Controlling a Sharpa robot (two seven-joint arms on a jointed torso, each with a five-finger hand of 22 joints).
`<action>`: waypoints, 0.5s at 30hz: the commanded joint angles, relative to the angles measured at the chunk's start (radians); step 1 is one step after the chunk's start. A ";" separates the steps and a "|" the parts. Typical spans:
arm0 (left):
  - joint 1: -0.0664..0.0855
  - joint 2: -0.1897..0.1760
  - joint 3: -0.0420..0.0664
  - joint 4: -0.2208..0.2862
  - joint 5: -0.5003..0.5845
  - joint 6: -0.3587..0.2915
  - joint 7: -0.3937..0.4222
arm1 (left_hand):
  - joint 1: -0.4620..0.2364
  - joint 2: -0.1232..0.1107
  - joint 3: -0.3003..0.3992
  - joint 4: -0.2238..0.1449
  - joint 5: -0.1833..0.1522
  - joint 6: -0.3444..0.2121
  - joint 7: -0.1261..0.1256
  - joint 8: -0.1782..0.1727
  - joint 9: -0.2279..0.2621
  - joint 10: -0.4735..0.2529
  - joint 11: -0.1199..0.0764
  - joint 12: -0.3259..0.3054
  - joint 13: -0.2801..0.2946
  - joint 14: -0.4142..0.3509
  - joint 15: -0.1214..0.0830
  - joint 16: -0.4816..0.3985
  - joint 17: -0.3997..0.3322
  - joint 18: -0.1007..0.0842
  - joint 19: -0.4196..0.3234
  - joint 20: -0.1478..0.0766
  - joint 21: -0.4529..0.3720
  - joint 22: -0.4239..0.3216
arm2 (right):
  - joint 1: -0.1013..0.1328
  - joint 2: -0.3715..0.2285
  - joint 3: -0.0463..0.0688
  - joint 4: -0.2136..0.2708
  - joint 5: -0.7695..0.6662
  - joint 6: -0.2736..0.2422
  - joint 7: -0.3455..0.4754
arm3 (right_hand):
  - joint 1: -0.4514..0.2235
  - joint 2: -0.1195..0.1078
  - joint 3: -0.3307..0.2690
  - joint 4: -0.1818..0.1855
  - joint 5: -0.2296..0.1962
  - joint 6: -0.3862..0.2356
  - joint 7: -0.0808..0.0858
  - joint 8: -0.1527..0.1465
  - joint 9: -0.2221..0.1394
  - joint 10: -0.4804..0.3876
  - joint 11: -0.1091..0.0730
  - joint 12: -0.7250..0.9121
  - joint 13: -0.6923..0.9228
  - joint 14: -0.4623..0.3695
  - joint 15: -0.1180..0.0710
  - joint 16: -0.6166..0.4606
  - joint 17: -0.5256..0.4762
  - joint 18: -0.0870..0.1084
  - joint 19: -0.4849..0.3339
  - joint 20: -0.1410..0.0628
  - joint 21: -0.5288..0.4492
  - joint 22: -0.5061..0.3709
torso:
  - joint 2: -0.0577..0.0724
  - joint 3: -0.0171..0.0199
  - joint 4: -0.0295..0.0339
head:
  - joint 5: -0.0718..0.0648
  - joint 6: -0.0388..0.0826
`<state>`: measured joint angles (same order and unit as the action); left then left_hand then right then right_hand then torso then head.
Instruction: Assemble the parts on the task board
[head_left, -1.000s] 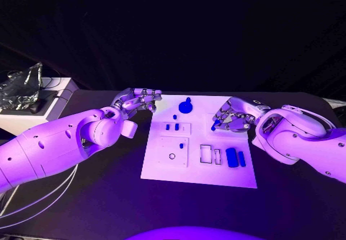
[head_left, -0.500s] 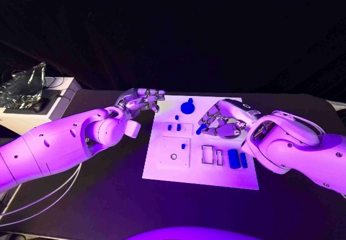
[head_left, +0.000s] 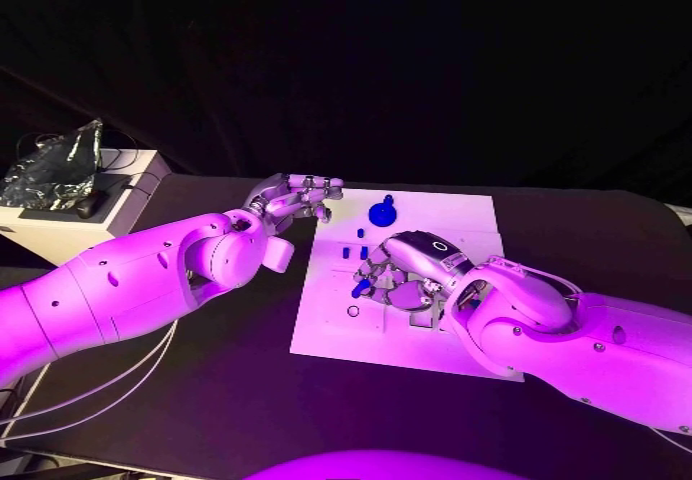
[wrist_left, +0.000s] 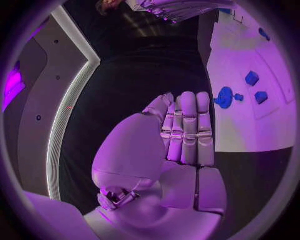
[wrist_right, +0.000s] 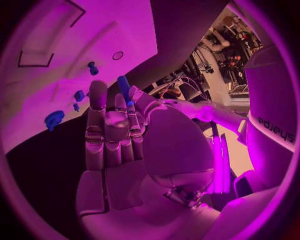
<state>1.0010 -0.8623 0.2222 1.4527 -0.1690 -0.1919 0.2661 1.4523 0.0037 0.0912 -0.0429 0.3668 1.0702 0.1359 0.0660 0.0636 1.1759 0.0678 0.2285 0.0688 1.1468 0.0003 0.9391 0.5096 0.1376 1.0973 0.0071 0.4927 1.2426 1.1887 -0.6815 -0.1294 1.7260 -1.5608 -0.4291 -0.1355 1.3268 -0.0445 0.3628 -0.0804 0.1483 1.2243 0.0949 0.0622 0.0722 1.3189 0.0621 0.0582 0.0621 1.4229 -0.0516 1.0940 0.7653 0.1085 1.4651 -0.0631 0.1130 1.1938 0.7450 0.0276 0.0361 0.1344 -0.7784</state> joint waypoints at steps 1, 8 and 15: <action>0.000 0.004 0.001 0.001 0.000 0.009 0.012 | -0.003 0.004 -0.001 -0.003 0.001 0.004 0.001 0.001 0.001 -0.005 0.001 0.000 -0.001 0.005 0.000 -0.005 0.001 -0.003 0.005 0.002 -0.003 0.001 | -0.011 0.016 0.000 -0.014 -0.063 -0.013 0.017 | 0.019 0.028 -0.001 -0.004 -0.004 0.014 -0.004 0.006 0.021 0.054 -0.039 0.002 0.000 -0.001 -0.004 -0.003 0.000 0.019 0.031 -0.006 -0.004 0.001 | 0.002 0.0001 -0.0004 | 0.007 -0.005; 0.000 0.005 0.001 0.001 0.000 0.009 0.012 | -0.003 0.004 -0.001 -0.003 0.001 0.004 0.001 0.001 0.001 -0.005 0.001 0.000 -0.001 0.005 0.000 -0.005 0.001 -0.003 0.005 0.002 -0.003 0.001 | -0.026 0.049 -0.003 -0.048 -0.083 0.014 -0.004 | 0.018 0.030 -0.002 -0.006 -0.006 0.013 -0.004 0.006 0.020 0.054 -0.038 0.002 0.000 0.000 -0.004 -0.004 0.000 0.019 0.030 -0.005 -0.006 0.002 | 0.002 0.0010 -0.0011 | 0.011 -0.011; 0.000 0.005 0.001 0.000 0.000 0.009 0.012 | -0.003 0.004 -0.001 -0.003 0.001 0.004 0.001 0.001 0.001 -0.005 0.001 0.000 -0.001 0.005 0.000 -0.005 0.001 -0.003 0.005 0.002 -0.003 0.001 | -0.040 0.061 -0.006 -0.067 -0.088 0.047 -0.014 | 0.018 0.031 -0.002 -0.008 -0.009 0.013 -0.004 0.007 0.020 0.054 -0.038 0.002 0.001 0.000 -0.004 -0.005 0.000 0.019 0.031 -0.005 -0.007 0.002 | 0.001 0.0017 -0.0027 | 0.015 -0.017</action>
<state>1.0011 -0.8591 0.2221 1.4515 -0.1689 -0.1921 0.2665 1.4523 0.0036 0.0912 -0.0429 0.3668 1.0702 0.1359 0.0660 0.0636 1.1759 0.0678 0.2285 0.0688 1.1468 0.0003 0.9391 0.5095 0.1376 1.0973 0.0071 0.4927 1.2423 1.1507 -0.6231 -0.1353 1.6605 -1.6221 -0.4167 -0.1422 1.3270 -0.0447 0.3613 -0.0816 0.1444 1.2244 0.0949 0.0622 0.0723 1.3192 0.0624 0.0582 0.0610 1.4230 -0.0516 1.0940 0.7651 0.1085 1.4652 -0.0631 0.1109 1.1947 0.7468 0.0290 0.0347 0.1479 -0.7938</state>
